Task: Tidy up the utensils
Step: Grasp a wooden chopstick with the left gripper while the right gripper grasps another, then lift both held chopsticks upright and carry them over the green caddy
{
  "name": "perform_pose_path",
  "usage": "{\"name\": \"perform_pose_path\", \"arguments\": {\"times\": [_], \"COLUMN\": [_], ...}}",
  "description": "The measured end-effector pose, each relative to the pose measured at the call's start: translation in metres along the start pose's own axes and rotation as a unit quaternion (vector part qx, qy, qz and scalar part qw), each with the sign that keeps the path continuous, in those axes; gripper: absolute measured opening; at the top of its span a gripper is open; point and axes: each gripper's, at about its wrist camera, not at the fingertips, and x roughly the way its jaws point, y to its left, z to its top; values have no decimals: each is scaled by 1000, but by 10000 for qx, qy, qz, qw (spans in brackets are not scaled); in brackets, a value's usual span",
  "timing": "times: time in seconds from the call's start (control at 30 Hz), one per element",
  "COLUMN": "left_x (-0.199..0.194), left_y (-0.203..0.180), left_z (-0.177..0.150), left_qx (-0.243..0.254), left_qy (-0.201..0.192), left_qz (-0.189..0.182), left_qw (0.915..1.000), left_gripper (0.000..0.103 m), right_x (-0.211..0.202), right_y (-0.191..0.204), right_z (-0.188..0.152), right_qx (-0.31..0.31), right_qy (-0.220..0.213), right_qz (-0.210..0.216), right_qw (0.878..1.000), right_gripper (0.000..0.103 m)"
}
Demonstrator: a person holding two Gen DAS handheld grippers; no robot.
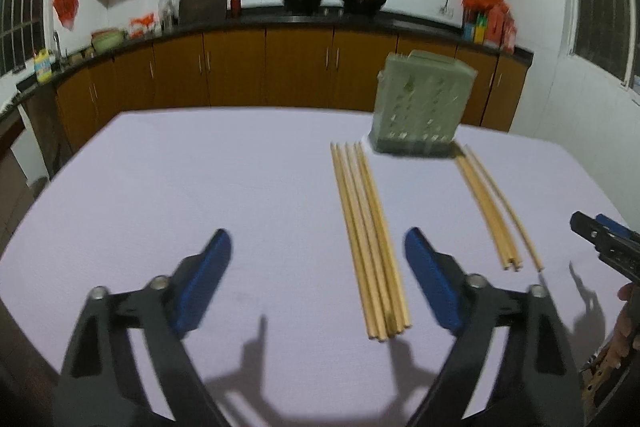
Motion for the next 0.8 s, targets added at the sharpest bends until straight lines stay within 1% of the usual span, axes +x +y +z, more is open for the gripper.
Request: {"name": "perform_pose_path", "arguments": {"times": [0.03,0.07,0.13,0.17,0.2,0.27,0.3,0.33,0.37,0.4,0.47,0.6,0.67,0.7,0.73,0.8], "left_x": [11,20,36,45,53,64,70,75,79,82,85,87,89,90,93,97], "left_y": [2,4,4,3,2,-2,-4,-7,-8,-9,-10,-11,-11,-11,-11,-5], "left_z": [2,3,4,5,4,2,1,-2,-4,-6,-8,-6,-5,-4,-2,3], "left_qx": [-38,-65,-79,-65,-39,28,74,127,158,174,152,243,290,323,345,306], "left_qy": [140,273,497,611,749,930,1008,1099,1187,1258,1280,1306,1305,1302,1296,1279], "left_qz": [-54,-117,-214,-280,-397,-477,-487,-513,-515,-518,-582,-437,-374,-327,-268,-221], "left_qw": [9999,9995,9985,9977,9964,9945,9937,9925,9915,9906,9899,9902,9903,9904,9906,9911], "left_gripper": [74,71,60,58,53,46,40,36,34,30,28,19,14,10,8,8], "right_x": [15,25,50,57,62,77,77,77,77,78,78,77,81,81,81,85], "right_y": [0,1,2,1,0,1,1,1,1,2,2,0,1,0,0,-3], "right_z": [3,4,6,5,5,1,0,0,0,-1,-2,0,3,4,5,8], "right_qx": [10,16,-27,-48,-63,-111,-170,-223,-264,-299,-368,-377,-368,-368,-368,-376], "right_qy": [191,321,593,696,776,980,890,900,881,868,843,826,825,819,822,811], "right_qz": [24,37,31,29,28,12,-25,-46,-55,-59,-88,-95,-110,-105,-82,-98], "right_qw": [9998,9995,9982,9976,9970,9951,9959,9957,9957,9958,9957,9958,9959,9959,9959,9959], "right_gripper": [61,59,50,49,45,39,38,36,35,34,33,31,25,14,9,8]}}
